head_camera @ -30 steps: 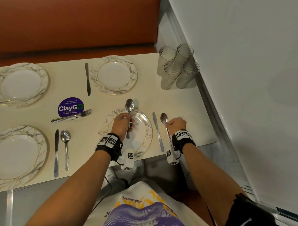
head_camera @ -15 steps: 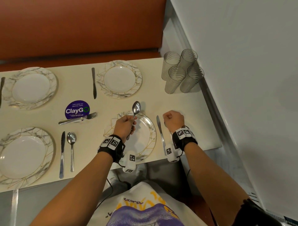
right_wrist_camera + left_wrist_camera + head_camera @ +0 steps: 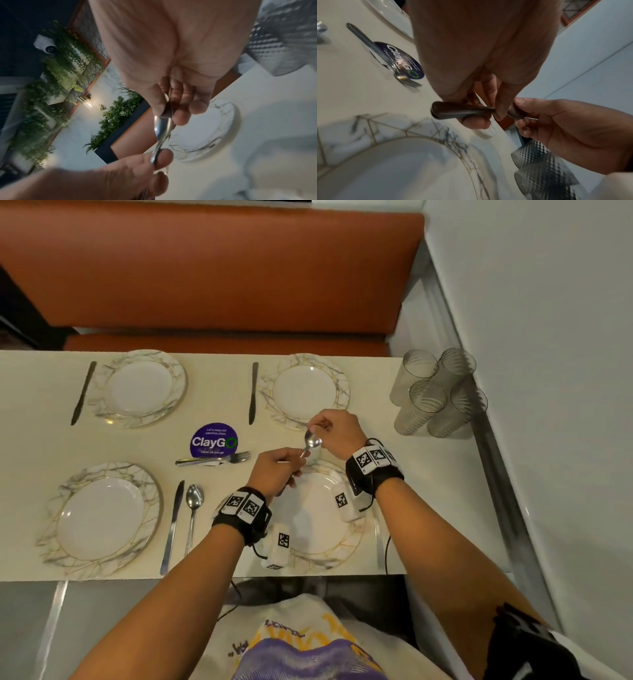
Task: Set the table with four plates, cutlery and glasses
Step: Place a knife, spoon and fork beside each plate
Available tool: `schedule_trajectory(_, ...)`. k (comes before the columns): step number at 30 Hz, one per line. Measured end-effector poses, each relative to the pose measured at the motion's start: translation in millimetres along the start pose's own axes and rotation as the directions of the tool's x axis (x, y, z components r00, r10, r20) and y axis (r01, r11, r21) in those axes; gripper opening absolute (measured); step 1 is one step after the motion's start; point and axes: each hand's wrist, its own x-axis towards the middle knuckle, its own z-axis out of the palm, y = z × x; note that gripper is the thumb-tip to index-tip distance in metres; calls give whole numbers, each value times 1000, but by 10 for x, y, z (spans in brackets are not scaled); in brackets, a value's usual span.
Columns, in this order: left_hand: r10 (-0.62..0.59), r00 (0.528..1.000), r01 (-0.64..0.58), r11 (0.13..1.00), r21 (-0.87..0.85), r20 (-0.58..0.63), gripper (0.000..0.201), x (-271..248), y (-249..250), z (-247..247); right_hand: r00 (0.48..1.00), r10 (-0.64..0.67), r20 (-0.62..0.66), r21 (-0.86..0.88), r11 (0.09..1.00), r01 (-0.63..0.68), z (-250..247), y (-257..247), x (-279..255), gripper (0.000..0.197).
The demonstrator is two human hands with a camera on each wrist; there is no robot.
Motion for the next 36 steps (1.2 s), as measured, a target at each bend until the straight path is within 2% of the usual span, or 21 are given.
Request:
schedule_trajectory(2, 5, 1000, -6, 999, -44, -24, 13, 46, 38, -180, 1000, 0, 4, 22, 1000, 0, 60, -81, 123, 10)
schedule_trajectory(4, 15, 998, -18, 998, -59, -54, 17, 139, 79, -419, 999, 22, -43, 105, 994, -17, 124, -144, 241, 10)
schedule_trajectory(7, 46, 989, -60, 994, -95, -143, 28, 316, 221, -824, 988, 121, -98, 234, 968, -95, 259, -237, 379, 12)
schedule_trajectory(9, 61, 972, -100, 981, -165, -227, 36, 461, 365, -1078, 980, 186, -67, 267, 950, -162, 418, -296, 445, 10)
schedule_trajectory(12, 62, 959, -143, 948, -285, -276, 38, 711, 589, -1362, 978, 207, 12, 255, 945, -203, 705, -455, 525, 15)
schedule_trajectory(15, 48, 959, -145, 929, -339, -279, 31, 937, 756, -1473, 981, 185, 65, 260, 946, -196, 954, -659, 615, 18)
schedule_trajectory(18, 49, 963, -135, 939, -318, -264, 23, 1122, 809, -1471, 981, 181, 65, 228, 955, -192, 1120, -823, 718, 14)
schedule_trajectory(22, 34, 971, -104, 951, -292, -235, 24, 1313, 728, -1462, 969, 242, 44, 195, 949, -246, 1281, -900, 845, 21)
schedule_trajectory(25, 16, 973, -79, 961, -267, -230, 25, 1381, 654, -1462, 963, 269, 1, 203, 943, -264, 1355, -879, 906, 14)
schedule_trajectory(31, 16, 993, -39, 981, -190, -120, 24, 1532, 489, -1534, 943, 333, 1, 212, 921, -326, 1405, -742, 912, 11)
schedule_trajectory(36, -40, 983, 23, 995, -93, -181, 18, 1912, 422, -1631, 915, 401, -43, 214, 899, -383, 1401, -486, 855, 4)
